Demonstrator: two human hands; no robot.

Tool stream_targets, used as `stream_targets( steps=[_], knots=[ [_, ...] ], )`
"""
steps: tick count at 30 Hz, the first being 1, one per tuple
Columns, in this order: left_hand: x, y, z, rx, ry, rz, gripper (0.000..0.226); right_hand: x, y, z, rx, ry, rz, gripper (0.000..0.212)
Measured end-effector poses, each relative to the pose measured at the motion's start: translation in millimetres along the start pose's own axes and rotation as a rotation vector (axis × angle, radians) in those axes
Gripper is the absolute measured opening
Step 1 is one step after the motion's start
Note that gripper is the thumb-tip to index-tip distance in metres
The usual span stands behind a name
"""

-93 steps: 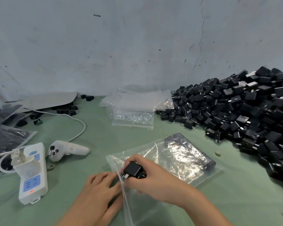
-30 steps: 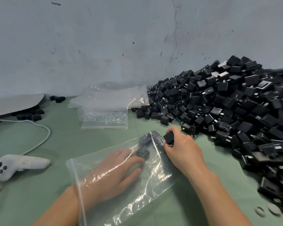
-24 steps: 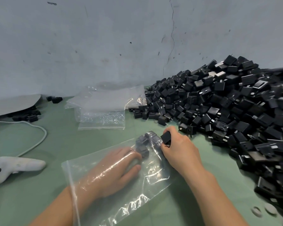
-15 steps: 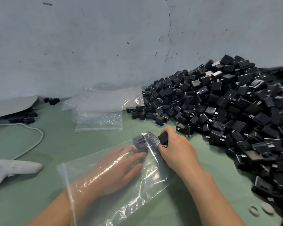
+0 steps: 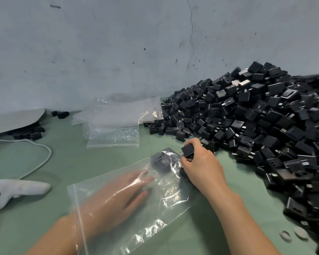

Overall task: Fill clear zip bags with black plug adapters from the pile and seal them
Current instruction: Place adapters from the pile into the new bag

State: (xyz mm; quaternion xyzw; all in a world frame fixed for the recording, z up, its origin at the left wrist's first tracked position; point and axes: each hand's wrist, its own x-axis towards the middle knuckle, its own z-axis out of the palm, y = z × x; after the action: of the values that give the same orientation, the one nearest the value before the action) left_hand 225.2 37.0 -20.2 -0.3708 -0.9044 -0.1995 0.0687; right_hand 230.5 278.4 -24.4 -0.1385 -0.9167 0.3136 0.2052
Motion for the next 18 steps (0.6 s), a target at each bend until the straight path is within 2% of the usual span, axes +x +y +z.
stream_targets(
  steps=[2,4,5,6,8,11,12,14,18],
  knots=[
    [-19.1,-0.9,-12.6,-0.024,0.061,-0.028,0.036,-1.0,-4.7,-3.6,0.098,0.032,0.012,0.024],
    [-36.8,-13.0,-25.8,-0.077,0.094,0.021,0.030,-4.3,-12.0,-6.0,0.189,0.057,-0.002,0.029],
    [-45.7,-21.0,-33.6,-0.105,0.113,-0.027,0.026,-7.7,-16.6,-6.9,0.241,0.058,-0.013,0.034],
    [-55.2,-26.4,-43.2,-0.141,0.127,-0.146,0.031,-11.9,-21.4,-7.8,0.291,0.045,-0.030,0.039],
    [-73.8,-41.3,-54.8,-0.167,0.296,-0.321,0.043,-22.1,-31.0,-8.3,0.365,-0.009,-0.069,0.046],
    [-79.8,-43.0,-71.9,-0.325,0.618,-0.467,0.035,-39.0,-47.0,-8.3,0.431,-0.112,-0.097,0.051],
    [-76.5,-37.9,-74.9,-0.386,0.671,-0.466,0.033,-44.7,-53.0,-7.6,0.437,-0.138,-0.111,0.051],
    [-67.7,-20.9,-74.4,-0.517,0.647,-0.420,0.029,-56.1,-66.2,-4.3,0.460,-0.182,-0.160,0.045],
    [-56.5,11.9,-58.8,-0.714,0.415,-0.320,0.021,-75.3,-89.0,4.8,0.478,-0.272,-0.340,0.036]
  ],
)
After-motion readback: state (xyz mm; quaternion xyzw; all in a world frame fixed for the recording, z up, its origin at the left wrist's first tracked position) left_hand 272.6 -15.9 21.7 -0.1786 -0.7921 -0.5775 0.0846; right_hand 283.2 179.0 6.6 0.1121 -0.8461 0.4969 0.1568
